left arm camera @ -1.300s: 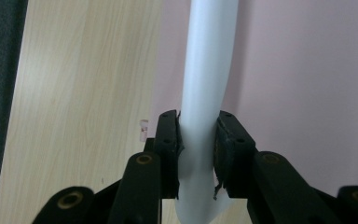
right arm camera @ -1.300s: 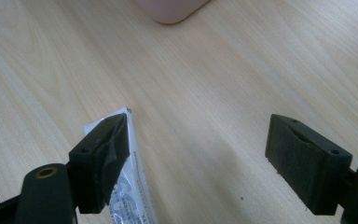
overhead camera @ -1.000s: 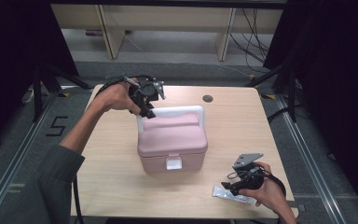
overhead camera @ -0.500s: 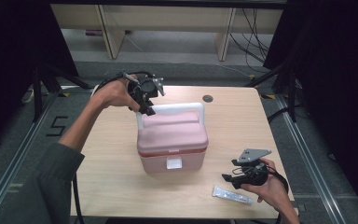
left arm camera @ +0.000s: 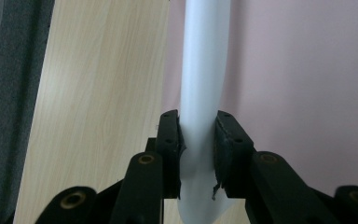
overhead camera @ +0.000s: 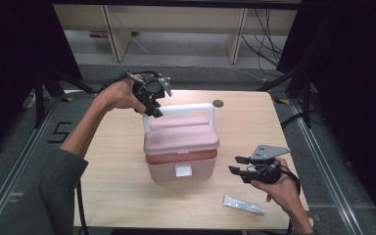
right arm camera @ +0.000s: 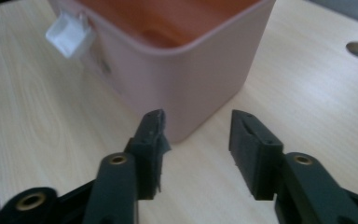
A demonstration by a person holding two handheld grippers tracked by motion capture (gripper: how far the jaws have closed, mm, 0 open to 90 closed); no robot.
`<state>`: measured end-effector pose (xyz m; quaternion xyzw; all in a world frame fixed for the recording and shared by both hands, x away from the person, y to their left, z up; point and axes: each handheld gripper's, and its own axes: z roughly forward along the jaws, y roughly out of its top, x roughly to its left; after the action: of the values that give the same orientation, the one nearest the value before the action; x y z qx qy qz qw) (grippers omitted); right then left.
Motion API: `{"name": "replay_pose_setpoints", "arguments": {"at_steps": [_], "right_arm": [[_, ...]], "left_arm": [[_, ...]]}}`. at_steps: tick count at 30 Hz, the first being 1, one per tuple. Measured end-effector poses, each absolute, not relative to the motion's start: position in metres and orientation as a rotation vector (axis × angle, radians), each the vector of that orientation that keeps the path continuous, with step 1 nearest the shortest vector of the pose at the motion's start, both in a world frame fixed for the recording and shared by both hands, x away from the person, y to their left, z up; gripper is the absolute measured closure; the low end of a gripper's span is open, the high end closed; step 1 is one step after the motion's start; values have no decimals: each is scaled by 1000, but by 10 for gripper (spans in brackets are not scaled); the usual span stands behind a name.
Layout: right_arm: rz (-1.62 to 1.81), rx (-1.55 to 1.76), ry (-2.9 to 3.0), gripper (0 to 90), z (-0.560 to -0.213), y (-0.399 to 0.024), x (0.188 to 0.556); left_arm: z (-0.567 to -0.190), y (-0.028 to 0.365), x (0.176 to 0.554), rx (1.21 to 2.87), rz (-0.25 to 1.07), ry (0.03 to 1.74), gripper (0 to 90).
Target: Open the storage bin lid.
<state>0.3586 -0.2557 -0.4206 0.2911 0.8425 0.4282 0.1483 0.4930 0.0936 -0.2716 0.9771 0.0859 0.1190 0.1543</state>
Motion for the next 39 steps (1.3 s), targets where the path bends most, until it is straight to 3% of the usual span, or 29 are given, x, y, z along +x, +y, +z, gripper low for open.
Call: {"name": "replay_pose_setpoints", "arguments": {"at_steps": [1,7,25,30,39], "right_arm": [[1286,846,2398,638,-418,-253,362],[1419,831,2316,758,-411,-249,379],[1592,746,2299,826,-412,-221,409],[1633,743,2296,826,-413,-219,409],[1630,722,2269,823,-410,-219,412]], "left_arm": [[-271,93,493,2802,348,245,730],[-270,94,493,2795,349,246,730],[-270,99,494,2750,342,316,709],[-266,112,496,2632,382,413,531],[-264,140,485,2507,444,559,430]]}}
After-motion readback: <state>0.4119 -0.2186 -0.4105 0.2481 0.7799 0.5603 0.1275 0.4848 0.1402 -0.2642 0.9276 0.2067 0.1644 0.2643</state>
